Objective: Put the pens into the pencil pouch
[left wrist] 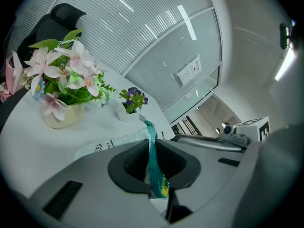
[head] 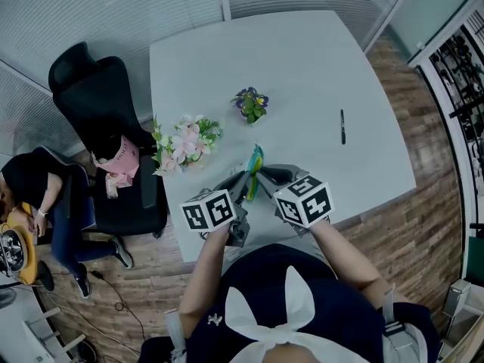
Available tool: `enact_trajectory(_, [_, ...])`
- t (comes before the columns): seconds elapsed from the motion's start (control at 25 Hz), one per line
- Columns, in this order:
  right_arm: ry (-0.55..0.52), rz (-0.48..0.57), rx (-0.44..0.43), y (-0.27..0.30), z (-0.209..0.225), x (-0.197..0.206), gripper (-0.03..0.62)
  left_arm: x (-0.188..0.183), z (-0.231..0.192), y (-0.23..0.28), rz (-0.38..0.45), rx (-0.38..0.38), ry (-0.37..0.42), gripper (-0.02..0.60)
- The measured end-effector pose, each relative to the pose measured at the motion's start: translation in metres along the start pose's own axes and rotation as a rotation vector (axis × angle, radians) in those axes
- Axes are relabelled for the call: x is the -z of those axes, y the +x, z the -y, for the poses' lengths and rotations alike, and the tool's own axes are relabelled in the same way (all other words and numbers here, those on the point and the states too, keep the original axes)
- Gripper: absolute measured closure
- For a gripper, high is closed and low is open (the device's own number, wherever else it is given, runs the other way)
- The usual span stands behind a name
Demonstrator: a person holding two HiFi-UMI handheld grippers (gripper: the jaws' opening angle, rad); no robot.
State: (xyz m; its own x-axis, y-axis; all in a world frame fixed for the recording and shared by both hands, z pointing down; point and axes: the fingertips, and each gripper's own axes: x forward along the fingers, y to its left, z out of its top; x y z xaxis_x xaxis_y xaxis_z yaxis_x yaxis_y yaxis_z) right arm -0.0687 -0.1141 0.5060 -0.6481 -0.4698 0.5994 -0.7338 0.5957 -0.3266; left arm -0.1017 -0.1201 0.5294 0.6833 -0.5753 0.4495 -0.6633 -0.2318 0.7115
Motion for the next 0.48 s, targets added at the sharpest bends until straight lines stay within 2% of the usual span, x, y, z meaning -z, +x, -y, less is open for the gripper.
enact_trajectory(0.48, [-0.019, -0.092, 0.002, 0.02, 0.004, 0.018, 0.545, 0.0, -0.002, 0.0, 0.009, -0.013, -0.016, 0.526])
